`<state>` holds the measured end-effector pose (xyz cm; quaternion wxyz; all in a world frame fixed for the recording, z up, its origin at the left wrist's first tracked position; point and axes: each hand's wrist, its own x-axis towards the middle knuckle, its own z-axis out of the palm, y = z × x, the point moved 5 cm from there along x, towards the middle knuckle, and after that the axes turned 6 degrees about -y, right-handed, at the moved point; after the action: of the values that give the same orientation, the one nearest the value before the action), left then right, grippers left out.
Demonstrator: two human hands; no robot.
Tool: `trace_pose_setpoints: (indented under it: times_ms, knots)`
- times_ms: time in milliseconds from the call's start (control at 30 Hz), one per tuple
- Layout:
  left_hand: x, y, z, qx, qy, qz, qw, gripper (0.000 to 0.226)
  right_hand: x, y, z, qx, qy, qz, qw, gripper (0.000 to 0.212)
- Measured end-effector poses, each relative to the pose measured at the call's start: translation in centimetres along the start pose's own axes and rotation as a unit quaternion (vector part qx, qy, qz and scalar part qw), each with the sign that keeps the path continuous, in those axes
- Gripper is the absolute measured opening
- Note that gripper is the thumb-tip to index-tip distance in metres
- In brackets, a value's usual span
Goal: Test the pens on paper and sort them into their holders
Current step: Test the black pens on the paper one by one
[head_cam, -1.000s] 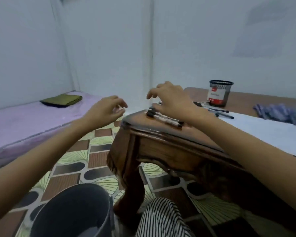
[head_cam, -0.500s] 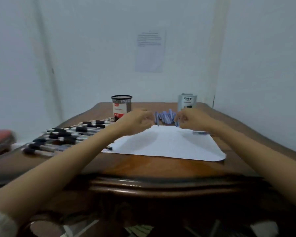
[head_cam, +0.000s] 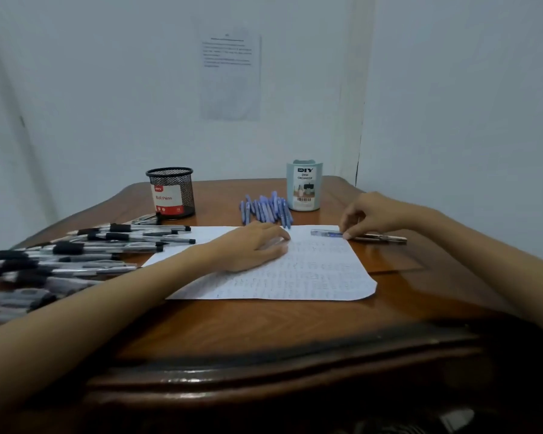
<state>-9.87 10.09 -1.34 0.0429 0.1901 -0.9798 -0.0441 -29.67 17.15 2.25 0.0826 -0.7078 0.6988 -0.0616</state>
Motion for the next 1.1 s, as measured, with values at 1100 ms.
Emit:
trace_pose_setpoints:
  times_ms: [1100]
  knots:
    - [-0.2, -1.4, -0.1, 0.033, 0.003, 0.000, 0.999, 0.042, 0.6, -2.3, 1.8, -0.043, 0.168, 0.080, 0.982, 0.033]
